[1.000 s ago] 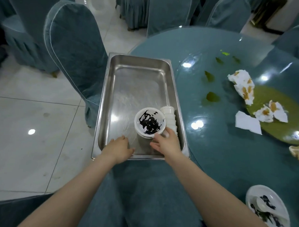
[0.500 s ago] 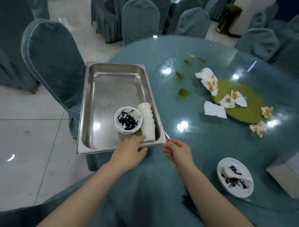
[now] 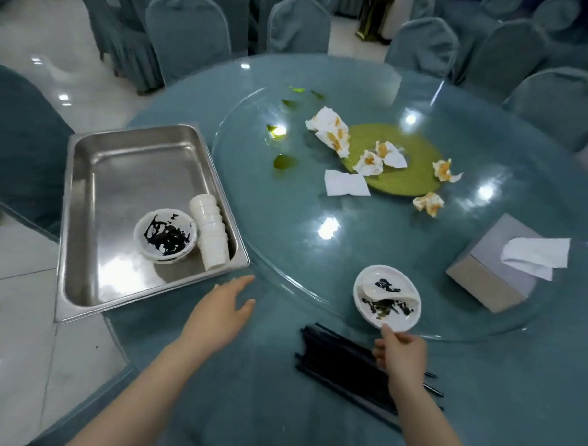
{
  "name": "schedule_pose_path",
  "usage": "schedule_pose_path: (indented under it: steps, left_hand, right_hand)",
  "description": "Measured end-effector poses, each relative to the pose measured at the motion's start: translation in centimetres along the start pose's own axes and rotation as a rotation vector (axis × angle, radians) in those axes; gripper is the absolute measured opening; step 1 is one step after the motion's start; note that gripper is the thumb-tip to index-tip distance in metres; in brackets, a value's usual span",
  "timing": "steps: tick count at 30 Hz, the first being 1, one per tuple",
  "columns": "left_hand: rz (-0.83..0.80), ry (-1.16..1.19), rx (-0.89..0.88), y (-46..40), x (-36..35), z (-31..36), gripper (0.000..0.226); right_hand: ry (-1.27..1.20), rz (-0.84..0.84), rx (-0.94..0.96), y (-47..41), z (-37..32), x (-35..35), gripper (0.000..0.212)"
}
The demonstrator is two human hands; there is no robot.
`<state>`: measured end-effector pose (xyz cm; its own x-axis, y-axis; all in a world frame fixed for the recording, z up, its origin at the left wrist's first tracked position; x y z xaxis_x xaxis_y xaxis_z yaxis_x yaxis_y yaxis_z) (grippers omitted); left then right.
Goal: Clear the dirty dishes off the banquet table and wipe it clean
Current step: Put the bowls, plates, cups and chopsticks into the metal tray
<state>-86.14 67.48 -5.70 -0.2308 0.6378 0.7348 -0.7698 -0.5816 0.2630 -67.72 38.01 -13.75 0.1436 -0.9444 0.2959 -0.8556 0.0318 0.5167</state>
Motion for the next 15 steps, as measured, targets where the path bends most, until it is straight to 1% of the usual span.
schedule_pose_path:
  steps: [2, 5, 7, 11, 15]
  left_hand:
    - [0.014, 0.0, 0.025, 0.0, -0.2, -0.1, 0.05]
    - [0.046, -0.007, 0.059, 0.0, -0.1, -0.4, 0.048]
    - [0.061, -0.009, 0.08, 0.0, -0.1, -0.7, 0.047]
    - [0.074, -0.008, 0.117, -0.1, -0.9, -1.1, 0.046]
    - [0.084, 0.007, 0.12, -0.5, -1.7, -0.9, 0.045]
  right_hand:
    - [-0.022, 0.01, -0.031, -0.9, 0.5, 0.9, 0.044]
    - [-0.044, 0.022, -0.021, -2.2, 0.0, 1.0, 0.045]
    - [-0.045, 0.016, 0.0, -2.9, -0.5, 0.6, 0.04]
    - [-0.102, -0.005, -0.028, -4.0, -0.7, 0.0, 0.024]
    - [-0.165, -0.096, -0.028, -4.7, -1.5, -0.6, 0.026]
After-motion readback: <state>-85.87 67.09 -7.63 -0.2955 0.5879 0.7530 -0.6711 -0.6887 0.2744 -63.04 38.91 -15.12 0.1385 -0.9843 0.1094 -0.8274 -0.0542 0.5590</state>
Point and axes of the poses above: each hand's wrist, its own y-axis away from the middle knuckle, its own x-axis out of the back of the hand, z = x × y, the point moved 7 cm from there along -y, towards the middle knuckle, and after that the axes turned 2 degrees about -z, right-handed, at the moved point
